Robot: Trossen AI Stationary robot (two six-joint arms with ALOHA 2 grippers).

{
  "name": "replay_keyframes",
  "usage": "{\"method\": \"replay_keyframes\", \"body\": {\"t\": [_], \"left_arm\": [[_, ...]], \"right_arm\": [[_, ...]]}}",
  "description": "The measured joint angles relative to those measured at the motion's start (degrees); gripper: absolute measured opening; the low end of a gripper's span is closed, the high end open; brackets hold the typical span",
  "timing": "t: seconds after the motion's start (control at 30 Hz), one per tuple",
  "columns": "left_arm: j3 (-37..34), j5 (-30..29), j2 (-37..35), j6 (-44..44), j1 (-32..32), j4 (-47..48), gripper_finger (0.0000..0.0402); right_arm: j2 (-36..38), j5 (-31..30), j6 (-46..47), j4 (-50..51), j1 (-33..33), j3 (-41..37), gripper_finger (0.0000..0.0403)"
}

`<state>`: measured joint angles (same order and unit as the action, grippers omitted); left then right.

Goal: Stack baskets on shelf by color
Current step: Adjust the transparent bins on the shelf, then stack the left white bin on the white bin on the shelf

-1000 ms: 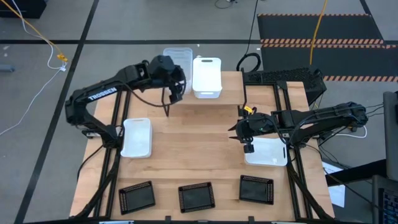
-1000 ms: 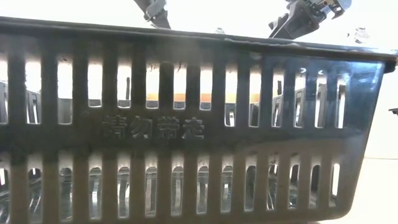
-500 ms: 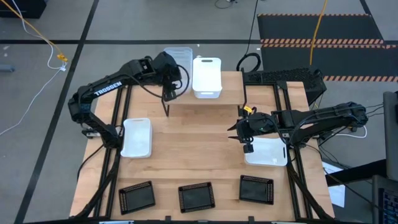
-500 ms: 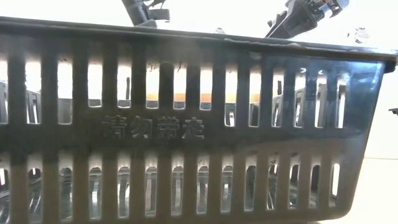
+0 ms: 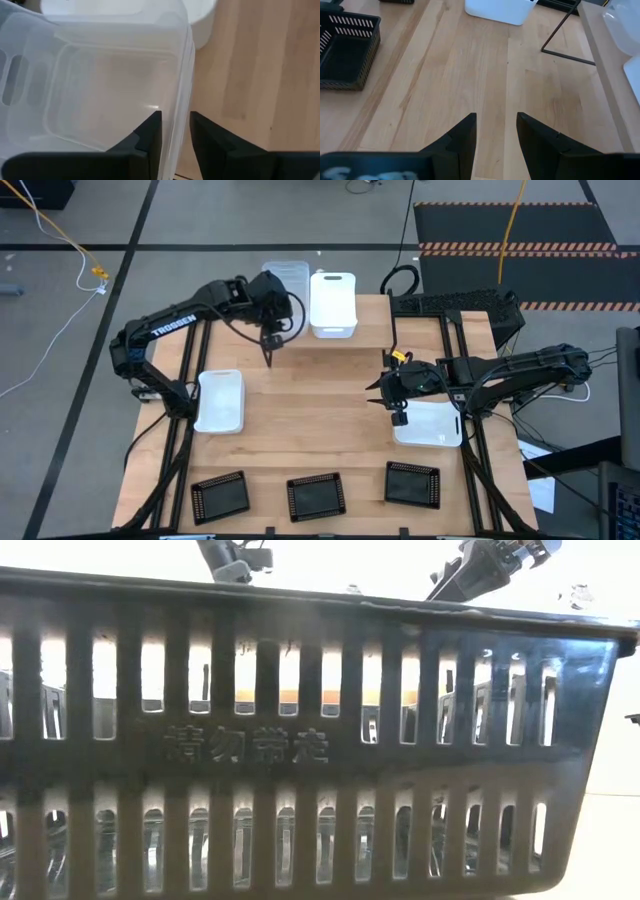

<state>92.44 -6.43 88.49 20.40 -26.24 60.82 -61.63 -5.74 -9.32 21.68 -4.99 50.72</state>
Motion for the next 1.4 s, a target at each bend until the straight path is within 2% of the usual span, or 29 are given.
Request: {"method": "replay_keyframes", "body": {"t": [0.27,0.5,0.67,0.77,0.9,1.0,1.1,1.27,1.4], "left_arm": [[0.0,-0.48,-0.5,-1.31,2.13,2.61,0.0104],[0.0,-10.96,-3.75,-1.74,5.94,1.21,0.0104],[0.0,-14.99,-7.77,-4.17,8.85,-0.03,0.0105],[0.0,-15.7,-10.67,-11.97,11.64,1.74,0.0116],[0.05,-13.64,-13.81,-31.46,16.56,11.54,0.0136],[-0.46,-11.92,-13.99,-40.57,22.85,22.51,0.0142],[-4.54,-11.13,-13.99,-50.38,30.84,28.05,0.0143],[-14.59,-7.42,-13.92,-64.7,44.11,24.79,0.0143],[-22.94,-5.82,-13.88,-75.07,50.64,17.09,0.0143]], "right_arm": [[0.02,0.0,0.02,-0.01,0.0,0.0,0.0134],[0.02,0.0,-0.04,-0.51,0.0,0.0,0.0134],[0.01,0.0,-0.13,-0.48,0.01,0.0,0.0134],[0.02,0.0,0.11,-0.29,0.0,0.0,0.0134],[0.02,0.01,0.29,-0.77,0.02,-1.26,0.0134],[0.02,0.0,-0.29,-2.63,0.02,-2.77,0.0134],[0.02,0.0,-0.45,-6.05,0.02,-4.76,0.0134],[0.02,0.0,-2.01,-15.28,0.02,-9.58,0.0134],[0.0,0.0,-3.63,-22.9,0.02,-12.75,0.0134]]}}
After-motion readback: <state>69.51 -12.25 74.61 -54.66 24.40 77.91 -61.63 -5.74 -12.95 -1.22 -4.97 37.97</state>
